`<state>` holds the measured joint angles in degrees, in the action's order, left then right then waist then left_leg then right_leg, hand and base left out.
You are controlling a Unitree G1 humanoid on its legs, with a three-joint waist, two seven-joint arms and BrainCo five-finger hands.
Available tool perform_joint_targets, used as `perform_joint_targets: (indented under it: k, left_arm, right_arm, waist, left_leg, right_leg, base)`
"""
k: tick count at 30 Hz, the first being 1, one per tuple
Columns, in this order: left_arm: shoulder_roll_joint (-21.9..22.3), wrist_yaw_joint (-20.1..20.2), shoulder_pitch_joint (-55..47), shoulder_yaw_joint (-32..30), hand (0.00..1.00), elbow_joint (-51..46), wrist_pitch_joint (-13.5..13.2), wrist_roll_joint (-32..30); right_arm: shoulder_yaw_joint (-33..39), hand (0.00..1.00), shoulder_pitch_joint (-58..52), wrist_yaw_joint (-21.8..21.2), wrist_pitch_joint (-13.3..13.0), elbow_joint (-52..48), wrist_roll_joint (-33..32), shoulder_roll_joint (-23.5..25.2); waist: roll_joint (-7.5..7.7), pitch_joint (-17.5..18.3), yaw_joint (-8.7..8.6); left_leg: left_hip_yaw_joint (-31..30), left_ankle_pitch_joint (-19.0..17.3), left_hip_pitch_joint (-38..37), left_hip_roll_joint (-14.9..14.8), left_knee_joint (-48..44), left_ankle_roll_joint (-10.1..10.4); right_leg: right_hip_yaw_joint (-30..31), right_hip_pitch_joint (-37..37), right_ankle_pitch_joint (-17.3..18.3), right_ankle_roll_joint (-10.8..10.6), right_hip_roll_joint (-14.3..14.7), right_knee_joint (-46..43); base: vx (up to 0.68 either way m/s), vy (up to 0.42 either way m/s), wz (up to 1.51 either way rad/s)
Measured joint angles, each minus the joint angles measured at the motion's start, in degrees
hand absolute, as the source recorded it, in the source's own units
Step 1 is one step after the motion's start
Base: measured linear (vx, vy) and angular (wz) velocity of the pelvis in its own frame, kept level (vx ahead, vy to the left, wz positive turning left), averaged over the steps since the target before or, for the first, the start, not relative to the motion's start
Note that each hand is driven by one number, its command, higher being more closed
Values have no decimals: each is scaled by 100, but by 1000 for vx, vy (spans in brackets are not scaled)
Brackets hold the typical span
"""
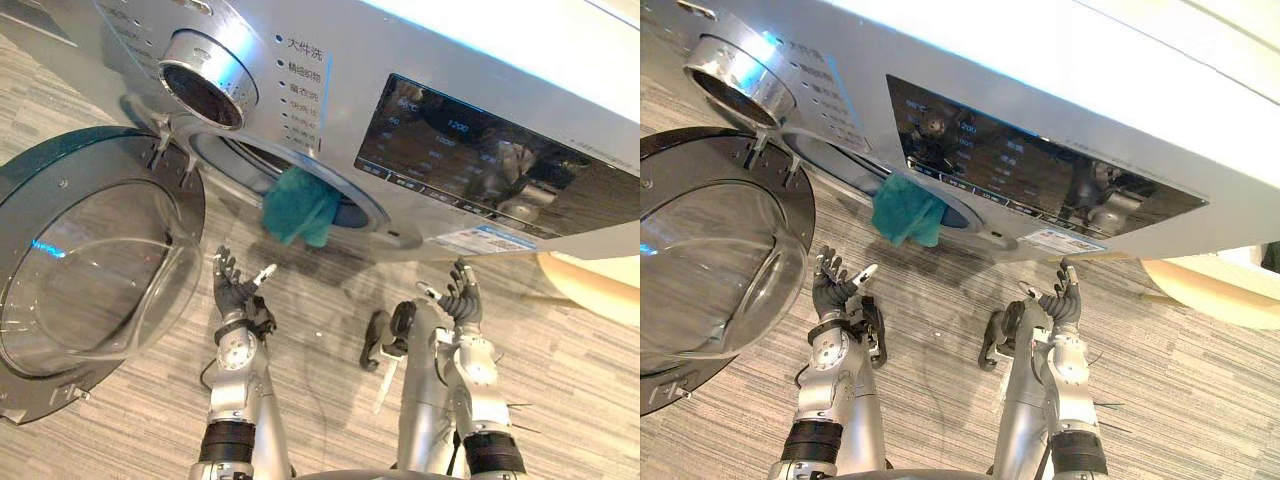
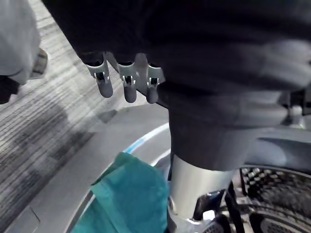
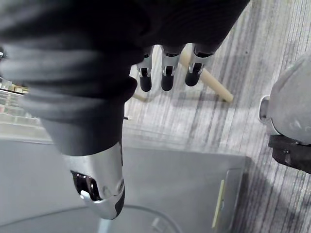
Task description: Pick up the laundry basket with both hands and put the clothes into the washing machine.
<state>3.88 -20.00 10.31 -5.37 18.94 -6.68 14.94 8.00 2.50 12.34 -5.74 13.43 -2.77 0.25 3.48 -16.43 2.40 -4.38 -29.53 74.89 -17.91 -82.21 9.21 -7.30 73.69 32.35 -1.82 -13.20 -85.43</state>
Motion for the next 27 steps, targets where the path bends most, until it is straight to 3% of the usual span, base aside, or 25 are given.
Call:
perform_joint_targets:
  k: [5, 9, 14, 15, 23, 27]
  left_arm:
    - [-35, 128, 1094, 9, 0, 1125, 31, 552]
    - [-222, 373, 1940, 22, 0, 1822, 153, 840]
    - [-425, 588, 2556, 117, 0, 1994, 190, 1353]
    - [-446, 617, 2662, 134, 100, 1997, 192, 1427]
    - [-856, 392, 2848, 131, 100, 2013, 200, 1600]
    - [-995, 236, 2959, 123, 100, 2012, 198, 1599]
  right_arm:
    - [-18, 0, 253, 0, 11, 255, -123, -8]
    - [-16, 0, 503, -2, 70, 382, -219, -28]
    - [-15, 0, 739, -9, 140, 497, -343, -36]
    - [-14, 0, 751, -9, 146, 499, -360, -45]
    - [-13, 0, 878, -23, 158, 475, -449, -30]
    - [-2, 0, 850, -26, 27, 302, -454, -2]
  waist:
    - [6, -3, -49]
    - [20, -11, -189]
    - [93, -50, -343]
    - [116, -63, -351]
    - [253, -142, -448]
    - [327, -195, -465]
  left_leg:
    - [-30, -3, 350, -10, -187, -5]
    - [-107, -20, 659, -56, -419, -23]
    - [-111, -73, 903, -209, -657, -77]
    - [-114, -87, 945, -215, -700, -82]
    - [-174, -90, 1186, -227, -850, -85]
    - [-193, -90, 1288, -224, -978, -86]
  right_leg:
    - [52, 334, -8, 4, 17, -124]
    - [79, 591, -9, 4, 58, -276]
    - [131, 838, -17, -2, 117, -436]
    - [144, 888, -17, -1, 117, -477]
    - [154, 1111, -46, 28, 135, -587]
    - [185, 1211, -60, 27, 117, -689]
  base:
    - [7, -16, -5]
    - [10, -21, -9]
    - [7, -32, -11]
    - [15, -44, -5]
    - [18, -45, -3]
    - [21, -32, -1]
